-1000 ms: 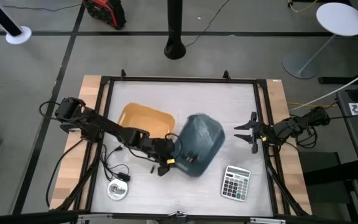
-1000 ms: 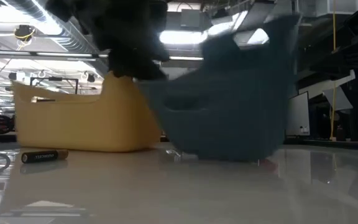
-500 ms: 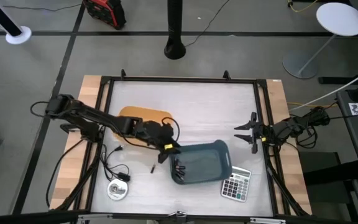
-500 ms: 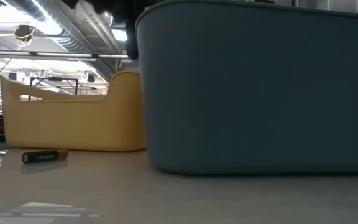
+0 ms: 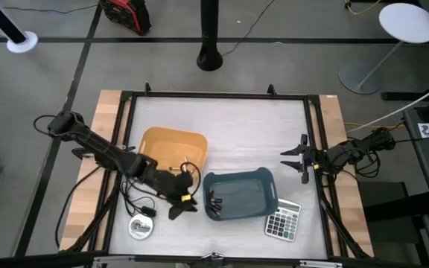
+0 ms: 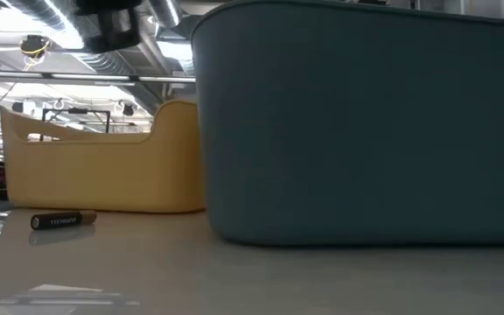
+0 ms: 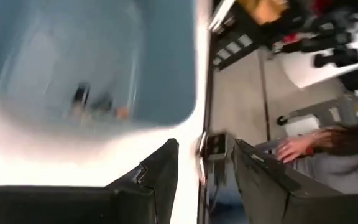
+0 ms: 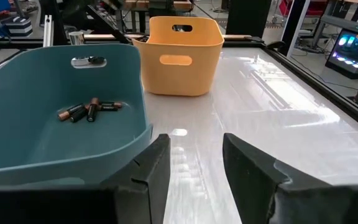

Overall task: Sort batteries
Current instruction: Put the black battery into the blue bin

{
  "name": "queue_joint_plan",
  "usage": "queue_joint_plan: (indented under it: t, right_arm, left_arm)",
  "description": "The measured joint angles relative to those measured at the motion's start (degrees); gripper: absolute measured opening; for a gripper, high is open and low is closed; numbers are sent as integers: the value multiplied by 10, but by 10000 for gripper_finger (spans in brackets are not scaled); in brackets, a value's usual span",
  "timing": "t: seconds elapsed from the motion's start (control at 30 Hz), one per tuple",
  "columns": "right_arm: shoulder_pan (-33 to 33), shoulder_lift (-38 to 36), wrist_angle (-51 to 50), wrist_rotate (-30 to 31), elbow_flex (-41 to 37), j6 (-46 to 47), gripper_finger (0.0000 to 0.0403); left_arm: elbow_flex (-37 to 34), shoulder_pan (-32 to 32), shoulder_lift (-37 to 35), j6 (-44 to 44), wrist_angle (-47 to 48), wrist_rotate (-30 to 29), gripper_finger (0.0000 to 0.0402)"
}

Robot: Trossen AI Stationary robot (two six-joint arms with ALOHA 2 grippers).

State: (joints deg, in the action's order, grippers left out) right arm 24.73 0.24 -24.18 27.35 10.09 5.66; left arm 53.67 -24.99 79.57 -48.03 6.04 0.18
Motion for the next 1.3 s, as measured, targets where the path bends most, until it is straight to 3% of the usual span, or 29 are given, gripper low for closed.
queue_joint_plan:
  t: [0.27, 0.43, 0.83, 1.3]
  right_arm:
    - [0, 0, 0, 0, 0, 0, 145]
    - [0, 0, 0, 0, 0, 0, 145]
    - [0, 0, 0, 0, 0, 0, 145]
    - [0, 0, 0, 0, 0, 0, 145]
  left_arm:
    - [0, -55, 13, -211, 129, -40, 140]
    - [0, -64, 44, -280, 196, -40, 140]
    - [0, -60, 135, -283, 203, -38, 140]
    - [0, -33, 175, -270, 204, -39, 140]
